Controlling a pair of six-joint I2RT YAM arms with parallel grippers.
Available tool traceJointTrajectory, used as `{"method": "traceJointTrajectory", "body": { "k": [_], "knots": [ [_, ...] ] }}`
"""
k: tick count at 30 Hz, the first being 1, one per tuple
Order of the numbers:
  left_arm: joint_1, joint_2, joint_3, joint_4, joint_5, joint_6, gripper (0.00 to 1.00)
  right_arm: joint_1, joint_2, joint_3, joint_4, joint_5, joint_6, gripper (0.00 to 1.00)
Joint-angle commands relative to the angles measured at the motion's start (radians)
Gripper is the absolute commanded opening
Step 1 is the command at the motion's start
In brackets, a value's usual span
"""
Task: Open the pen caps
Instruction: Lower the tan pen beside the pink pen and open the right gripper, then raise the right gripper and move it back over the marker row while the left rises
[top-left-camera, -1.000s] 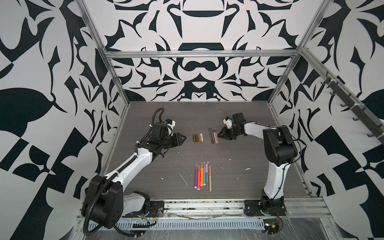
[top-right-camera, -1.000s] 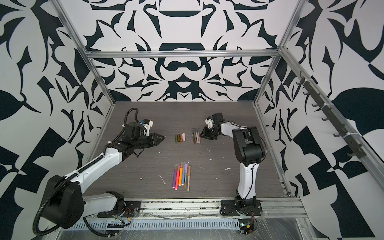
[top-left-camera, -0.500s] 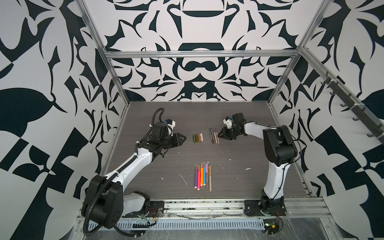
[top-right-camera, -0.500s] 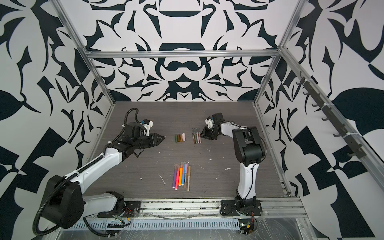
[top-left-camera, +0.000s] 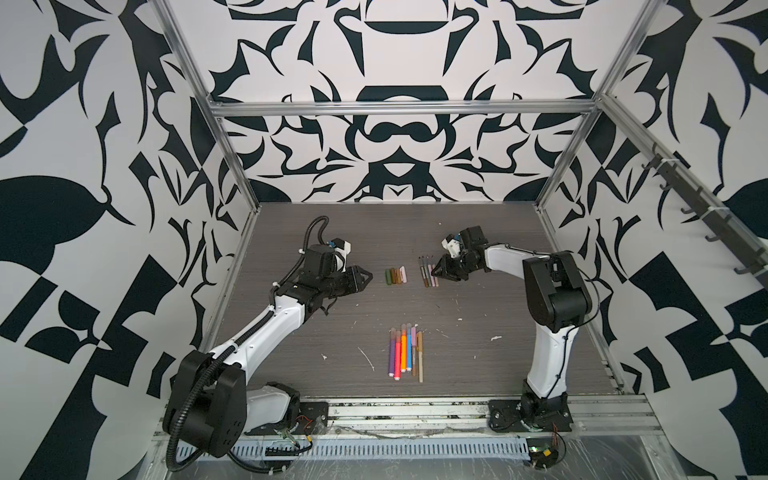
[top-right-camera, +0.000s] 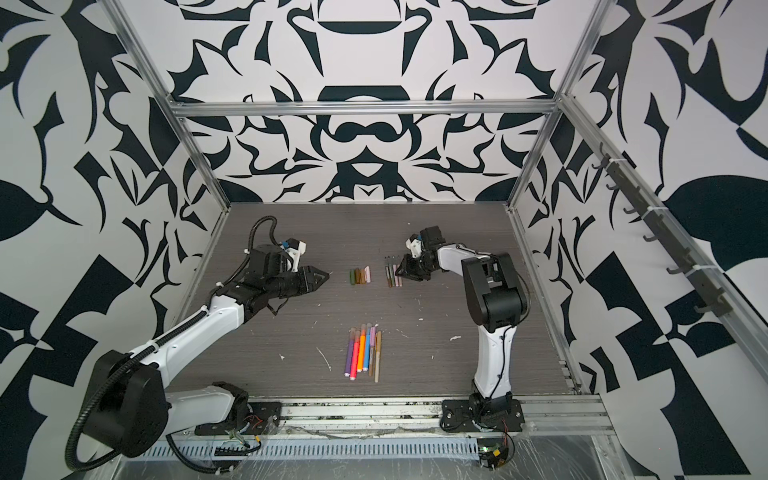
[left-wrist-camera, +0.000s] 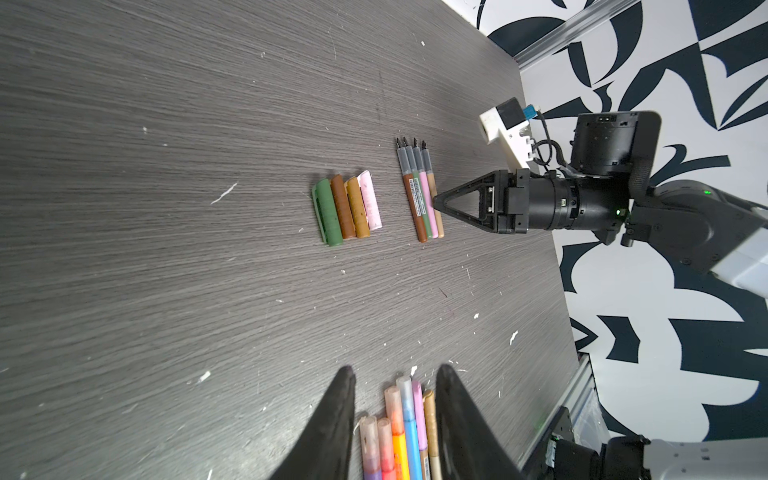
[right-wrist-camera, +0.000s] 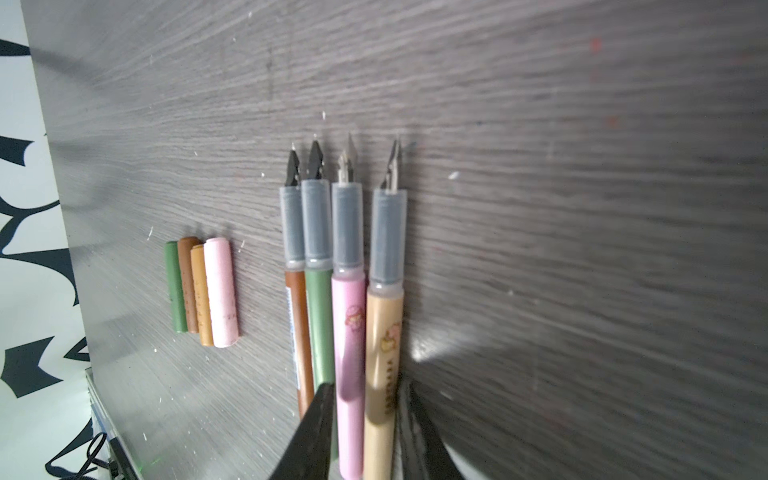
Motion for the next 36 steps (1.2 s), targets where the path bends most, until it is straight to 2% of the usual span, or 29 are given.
{"method": "traceJointTrajectory", "body": {
  "k": [1,16,24,29,36],
  "knots": [
    [0.002,-0.022,0.017,0.000,0.012,0.003,0.36,0.012,0.011,0.037,0.001,-0.013,0.017,0.30],
    [0.002,-0.040,0.015,-0.013,0.011,0.010,0.36,0.019,0.006,0.053,-0.009,0.009,0.027,0.31],
    [0.002,-0.074,0.027,-0.041,0.026,-0.006,0.36,0.019,-0.059,0.029,-0.012,0.022,0.018,0.54],
    [0.003,-0.109,0.052,-0.097,0.050,-0.021,0.37,0.019,-0.197,-0.015,-0.050,0.067,0.013,0.58],
    [0.002,-0.300,-0.022,-0.122,0.049,-0.125,0.36,0.050,-0.556,-0.187,-0.131,0.121,0.033,0.58]
  ]
}}
